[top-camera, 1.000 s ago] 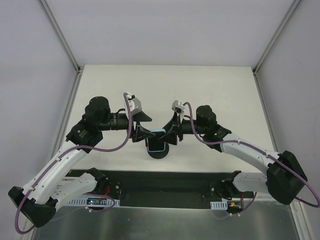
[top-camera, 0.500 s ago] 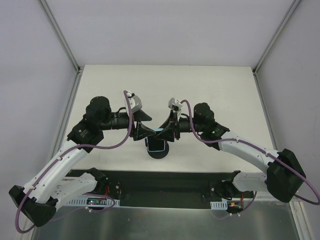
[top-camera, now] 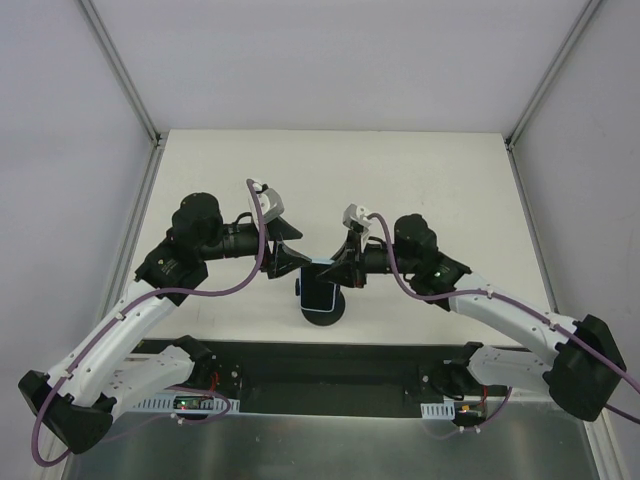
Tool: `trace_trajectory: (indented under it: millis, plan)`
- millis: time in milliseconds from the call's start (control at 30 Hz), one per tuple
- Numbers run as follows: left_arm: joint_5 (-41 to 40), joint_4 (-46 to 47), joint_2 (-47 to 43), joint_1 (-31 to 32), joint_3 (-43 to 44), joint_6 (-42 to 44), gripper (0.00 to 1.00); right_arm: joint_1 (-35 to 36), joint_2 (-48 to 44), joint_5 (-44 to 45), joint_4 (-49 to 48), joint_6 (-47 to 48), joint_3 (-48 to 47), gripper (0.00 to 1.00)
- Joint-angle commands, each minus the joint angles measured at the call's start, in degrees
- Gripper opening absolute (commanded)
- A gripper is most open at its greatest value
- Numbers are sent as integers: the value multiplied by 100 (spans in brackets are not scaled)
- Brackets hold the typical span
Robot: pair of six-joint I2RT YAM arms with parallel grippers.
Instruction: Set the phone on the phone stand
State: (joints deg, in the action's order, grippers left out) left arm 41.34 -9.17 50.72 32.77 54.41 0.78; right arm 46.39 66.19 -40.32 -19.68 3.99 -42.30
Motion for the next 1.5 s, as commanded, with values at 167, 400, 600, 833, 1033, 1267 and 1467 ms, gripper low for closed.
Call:
trace_trajectory:
  millis: [167,400,600,833,1033,1267,1467]
  plan:
    - [94,302,-53,-78,-45,-60,63,72,-467,-503,61,111,205,1]
    - [85,302,-9,-87,-45,-69,64,81,-660,-469,17,6,407,1]
    - [5,302,26,-96,-71,-51,68,81,-608,-390,123,-47,416,1]
    - [-12,310,61,-113,-80,-60,73,81,-617,-275,297,32,399,29]
    - [-47,302,26,-140,-80,-51,74,63,-721,-100,755,243,258,74]
    - [-223,302,-123,-149,-115,-7,77,19,-1239,1024,2011,401,21,97]
    - [-714,310,-352,-157,-185,72,81,-7,-2382,2865,3610,366,-94,97]
